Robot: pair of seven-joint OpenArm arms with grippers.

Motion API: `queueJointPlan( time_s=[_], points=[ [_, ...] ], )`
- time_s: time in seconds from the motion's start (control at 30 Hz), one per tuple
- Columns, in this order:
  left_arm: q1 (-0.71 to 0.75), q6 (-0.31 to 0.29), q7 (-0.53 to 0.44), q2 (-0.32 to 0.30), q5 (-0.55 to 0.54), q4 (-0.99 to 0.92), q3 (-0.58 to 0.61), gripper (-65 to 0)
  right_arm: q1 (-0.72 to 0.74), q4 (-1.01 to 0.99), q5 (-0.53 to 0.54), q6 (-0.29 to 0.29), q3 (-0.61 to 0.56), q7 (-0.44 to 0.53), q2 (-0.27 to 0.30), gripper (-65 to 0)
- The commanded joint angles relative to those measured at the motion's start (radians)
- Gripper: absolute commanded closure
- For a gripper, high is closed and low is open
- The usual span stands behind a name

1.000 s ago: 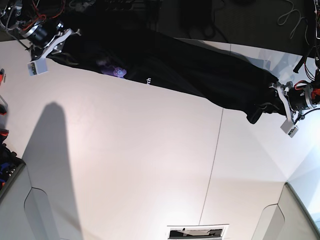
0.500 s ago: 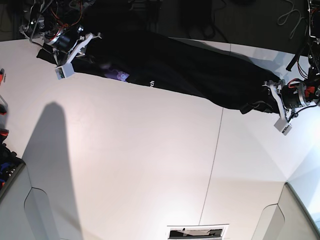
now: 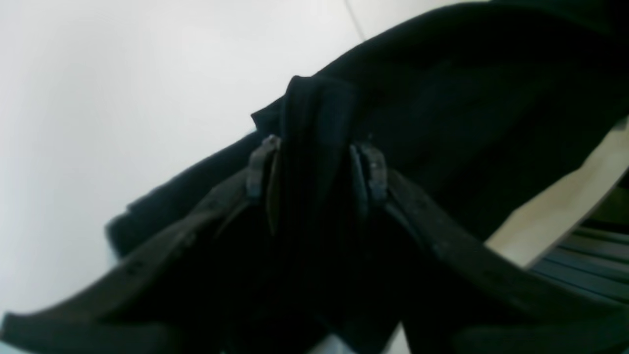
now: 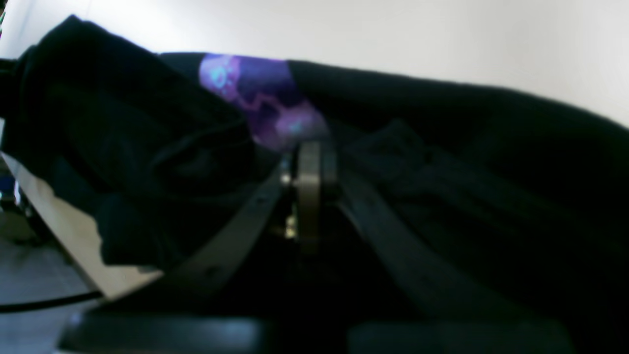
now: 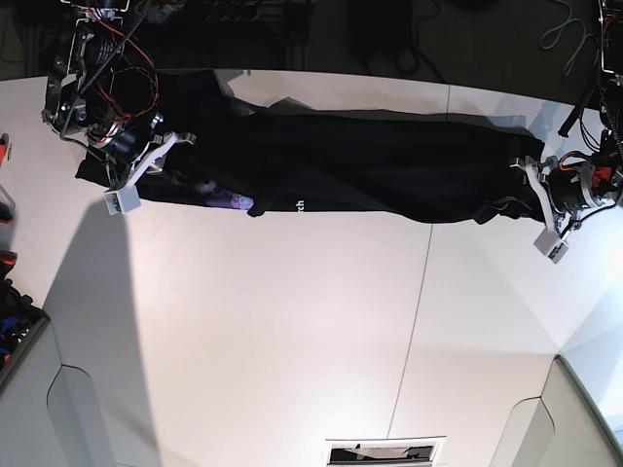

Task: Layout the t-shirt on the table in an organized manner, then fold the t-shirt properly
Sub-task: 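Lower the folded strip onto the table with both grippers, then stretch the folded strip between both grippers and lay it flat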

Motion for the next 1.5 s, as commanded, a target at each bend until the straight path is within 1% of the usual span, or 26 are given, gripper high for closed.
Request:
queueJointPlan(
  time_s=[0.0,0.03,0.13,0.17,0.27,0.33,0.4,0.5,0.57,0.67,0.8,0.9,1.0,1.1,1.2,1.27,1.37,1.47],
  points=[
    [-0.016,-0.002,-0.029,-0.022,-0.016,0.010,-0.011,-24.6,0.014,-0.010,-0.051,-0.019,0.002,-0.026,0.008,0.0],
    [-0.016,-0.002,-0.035,-0.022,-0.021,0.007,-0.011,-26.3,0.026,-0.016,-0.053,-0.019,0.002,-0.026,0.008,0.0],
    [-0.022,-0.002,-0.043,-0.023,-0.036,0.001,-0.011,-39.9,0.052,-0.019,-0.055,-0.019,0.002,-0.026,0.008,0.0],
    [-0.022,-0.002,-0.051,-0.023,-0.031,0.001,-0.014,-41.3,0.058,-0.019,-0.064,-0.019,0.002,-0.026,0.008,0.0],
    [-0.022,-0.002,-0.066,-0.023,-0.010,0.001,-0.039,-41.3,0.071,-0.019,-0.082,-0.019,0.002,-0.018,0.008,0.0],
    [-0.022,-0.002,-0.066,-0.023,-0.018,0.001,-0.072,-41.3,0.081,-0.019,-0.106,-0.019,0.002,-0.002,0.008,0.0],
    [-0.022,-0.002,-0.049,-0.023,-0.083,0.001,-0.111,-41.3,0.095,-0.019,-0.112,-0.019,0.002,0.001,0.016,0.0],
    [-0.021,-0.002,0.031,-0.023,-0.212,0.001,-0.168,-41.3,0.121,-0.019,-0.102,-0.020,0.002,0.000,0.036,0.0],
    [-0.021,-0.002,0.085,-0.024,-0.268,0.001,-0.193,-41.2,0.132,-0.015,-0.069,-0.020,0.002,0.000,0.057,0.0],
    [-0.010,-0.002,0.102,-0.026,-0.273,0.001,-0.206,-41.2,0.135,0.017,-0.007,-0.020,0.004,0.000,0.097,0.0],
    [0.029,-0.002,0.101,-0.024,-0.266,0.001,-0.207,-41.2,0.134,0.112,0.008,-0.026,0.021,-0.018,0.132,0.0],
    [0.061,-0.002,0.101,-0.024,-0.278,0.001,-0.207,-41.2,0.134,0.182,0.035,-0.030,0.040,-0.061,0.157,0.0],
    [0.071,-0.002,0.101,-0.011,-0.280,0.000,-0.207,-41.2,0.130,0.196,0.090,-0.030,0.054,-0.116,0.187,0.0],
    [0.070,-0.002,0.093,0.002,-0.274,-0.029,-0.207,-41.2,0.084,0.201,0.108,-0.030,0.073,-0.126,0.197,0.0],
    [0.061,-0.002,0.061,0.010,-0.259,-0.119,-0.207,-41.2,0.018,0.211,0.117,-0.030,0.109,-0.132,0.197,0.0],
    [0.047,-0.002,0.051,0.014,-0.273,-0.185,-0.211,-41.2,-0.015,0.217,0.138,-0.030,0.150,-0.132,0.197,0.0],
    [0.027,-0.002,0.055,0.021,-0.298,-0.242,-0.241,-41.2,-0.048,0.233,0.169,-0.029,0.234,-0.132,0.197,0.0],
    [0.032,-0.002,0.096,0.030,-0.334,-0.245,-0.257,-41.2,-0.089,0.255,0.220,-0.029,0.323,-0.133,0.197,0.0]
  ],
)
